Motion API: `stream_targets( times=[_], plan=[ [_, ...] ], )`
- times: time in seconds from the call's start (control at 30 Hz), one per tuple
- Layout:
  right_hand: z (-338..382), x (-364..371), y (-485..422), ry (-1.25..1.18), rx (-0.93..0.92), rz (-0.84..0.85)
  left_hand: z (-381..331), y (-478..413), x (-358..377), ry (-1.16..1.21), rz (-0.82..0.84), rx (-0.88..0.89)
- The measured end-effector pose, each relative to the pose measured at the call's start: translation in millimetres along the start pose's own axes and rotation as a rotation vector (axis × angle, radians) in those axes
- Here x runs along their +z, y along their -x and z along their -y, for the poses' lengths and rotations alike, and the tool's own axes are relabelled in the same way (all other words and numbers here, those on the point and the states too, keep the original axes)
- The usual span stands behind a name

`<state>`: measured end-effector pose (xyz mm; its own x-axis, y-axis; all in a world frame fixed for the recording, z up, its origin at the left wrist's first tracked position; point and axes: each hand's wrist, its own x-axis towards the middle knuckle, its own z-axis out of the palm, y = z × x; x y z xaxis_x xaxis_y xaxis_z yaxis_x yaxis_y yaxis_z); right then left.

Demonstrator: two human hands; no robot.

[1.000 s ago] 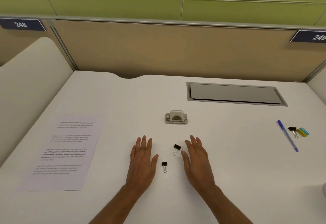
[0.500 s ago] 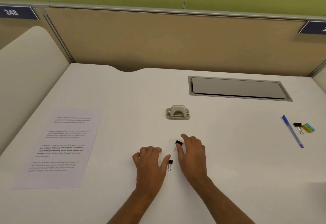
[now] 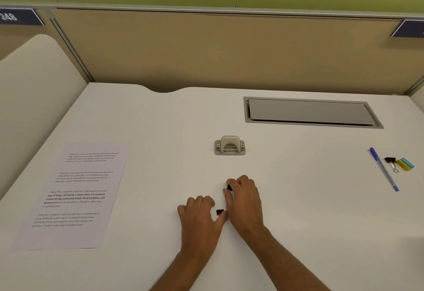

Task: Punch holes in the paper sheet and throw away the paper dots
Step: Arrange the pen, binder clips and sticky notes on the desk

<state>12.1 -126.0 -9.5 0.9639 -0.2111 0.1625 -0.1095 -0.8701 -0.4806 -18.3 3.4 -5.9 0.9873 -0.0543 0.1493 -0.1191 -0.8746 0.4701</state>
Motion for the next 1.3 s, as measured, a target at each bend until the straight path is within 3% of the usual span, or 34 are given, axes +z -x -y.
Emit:
stream_targets(
  times=[0.53,0.7,0.93,1.13,1.3],
  plan=[
    [-15.1,-8.8,9.5,-0.027,-0.096,-0.084,-13.3,0.7,4.9,-0.013,-0.003,0.0],
    [-24.7,-18.1,16.8,0.037,-0.117,-0.117,-18.6,-1.3,4.8,-0.019,-0.065,0.133],
    [-48.5,-44.8,27.0,0.08,-0.1,-0.167,-42.4,-20.5,5.7,0.096,-0.024,0.306],
    [-85.6,-86.1,27.5,0.121,0.004,-0.232,-87.9,-41.7,7.3,0.146,0.06,0.486],
    [-145.0,-130.0,14.9,0.12,0.149,-0.333,-149.9,-56.0,29.7,0.243,0.104,0.534]
  ],
)
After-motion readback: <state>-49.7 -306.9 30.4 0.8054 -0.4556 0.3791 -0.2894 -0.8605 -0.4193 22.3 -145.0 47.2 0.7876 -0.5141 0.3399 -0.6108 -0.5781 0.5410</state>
